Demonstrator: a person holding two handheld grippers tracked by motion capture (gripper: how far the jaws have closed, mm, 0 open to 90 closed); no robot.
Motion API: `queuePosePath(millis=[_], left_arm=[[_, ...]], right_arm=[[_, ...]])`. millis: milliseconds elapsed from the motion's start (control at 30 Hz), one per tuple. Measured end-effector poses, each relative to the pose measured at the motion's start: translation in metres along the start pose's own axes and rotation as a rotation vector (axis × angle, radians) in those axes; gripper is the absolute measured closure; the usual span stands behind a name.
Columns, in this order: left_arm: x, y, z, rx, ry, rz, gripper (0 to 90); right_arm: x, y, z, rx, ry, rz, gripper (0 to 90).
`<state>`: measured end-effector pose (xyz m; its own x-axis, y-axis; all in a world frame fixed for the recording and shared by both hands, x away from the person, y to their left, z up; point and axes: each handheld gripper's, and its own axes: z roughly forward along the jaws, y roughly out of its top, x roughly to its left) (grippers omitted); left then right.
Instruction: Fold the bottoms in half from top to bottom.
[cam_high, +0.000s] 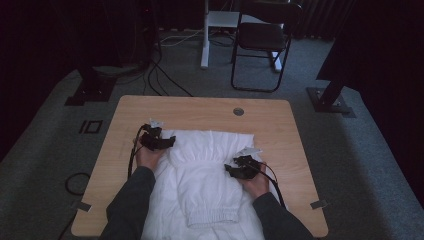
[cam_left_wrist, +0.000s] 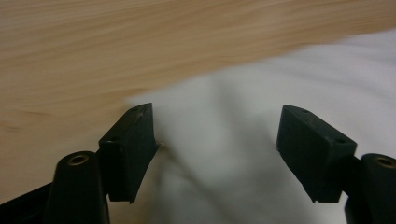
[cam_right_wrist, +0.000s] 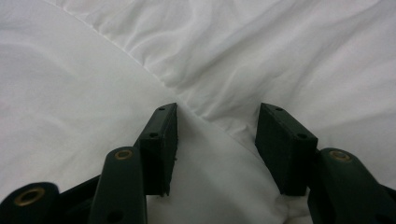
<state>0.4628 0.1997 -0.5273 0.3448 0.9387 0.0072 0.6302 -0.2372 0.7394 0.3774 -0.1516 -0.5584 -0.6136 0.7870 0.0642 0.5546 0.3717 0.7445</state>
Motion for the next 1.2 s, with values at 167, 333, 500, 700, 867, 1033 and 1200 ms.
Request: queuePosePath(millis=[167, 333, 500, 700, 867, 1033, 1200], left_arm=[[0.013, -0.002, 0.026, 0.049, 0.022, -0.046, 17.9], [0.013, -0.003, 0.028, 0.055, -0.022, -0.033, 22.6], [0.009, -0.003, 0.023, 0.063, -0.110, 0.004, 63.7], [0.008, -0.002, 0.023, 0.070, -0.155, -0.010, 76.6], [0.009, -0.003, 0.023, 0.068, -0.158, -0.014, 76.7], [0.010, -0.003, 0.024, 0.061, -0.165, -0.021, 76.6], [0.010, -0.003, 0.024, 0.063, -0.165, -0.025, 76.7]], right_arm=[[0.001, -0.003, 0.000, -0.019, -0.005, 0.000, 48.2], [0.001, -0.004, 0.000, -0.026, -0.005, 0.006, 48.1], [-0.007, 0.001, -0.008, -0.045, 0.020, -0.001, 49.6], [-0.053, 0.035, -0.027, -0.140, -0.087, 0.108, 43.6], [-0.089, 0.053, -0.008, -0.088, -0.125, 0.187, 33.0], [-0.113, 0.053, 0.025, 0.035, -0.145, 0.255, 25.3], [-0.116, 0.051, 0.032, 0.051, -0.126, 0.276, 29.0]])
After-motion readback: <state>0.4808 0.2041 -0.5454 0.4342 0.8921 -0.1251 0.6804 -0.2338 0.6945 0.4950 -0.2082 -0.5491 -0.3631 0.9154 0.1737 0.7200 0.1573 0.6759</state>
